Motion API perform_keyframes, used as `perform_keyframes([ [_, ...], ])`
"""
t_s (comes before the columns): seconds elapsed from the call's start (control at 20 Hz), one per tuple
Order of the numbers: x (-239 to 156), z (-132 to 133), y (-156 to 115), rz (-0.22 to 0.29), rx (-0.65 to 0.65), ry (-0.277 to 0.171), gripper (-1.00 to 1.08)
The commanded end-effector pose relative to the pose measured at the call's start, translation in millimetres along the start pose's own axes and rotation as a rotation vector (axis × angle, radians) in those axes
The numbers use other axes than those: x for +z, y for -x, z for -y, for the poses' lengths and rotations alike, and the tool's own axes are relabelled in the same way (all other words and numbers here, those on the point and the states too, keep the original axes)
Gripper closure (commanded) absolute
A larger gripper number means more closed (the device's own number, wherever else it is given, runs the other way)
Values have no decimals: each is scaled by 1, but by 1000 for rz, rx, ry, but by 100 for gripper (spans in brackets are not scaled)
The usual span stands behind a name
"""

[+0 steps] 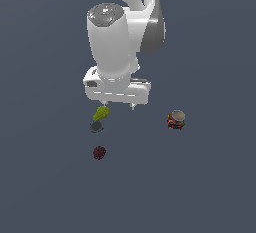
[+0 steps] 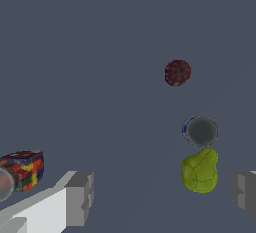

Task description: Pick up a designated object from a clutter of objects.

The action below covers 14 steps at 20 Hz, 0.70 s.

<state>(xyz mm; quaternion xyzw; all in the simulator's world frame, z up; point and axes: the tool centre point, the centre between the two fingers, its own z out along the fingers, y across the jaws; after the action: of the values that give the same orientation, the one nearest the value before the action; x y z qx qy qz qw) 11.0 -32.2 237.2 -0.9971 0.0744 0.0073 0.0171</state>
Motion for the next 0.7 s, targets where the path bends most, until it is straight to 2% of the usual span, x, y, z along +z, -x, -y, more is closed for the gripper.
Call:
perform_keyframes([
  [0.0, 24, -17, -4, -2, 46, -2, -92],
  [0.35, 95, -73, -6, -11, 190, 3, -92],
  [0.65, 139, -110, 2, -18, 280, 16, -92],
])
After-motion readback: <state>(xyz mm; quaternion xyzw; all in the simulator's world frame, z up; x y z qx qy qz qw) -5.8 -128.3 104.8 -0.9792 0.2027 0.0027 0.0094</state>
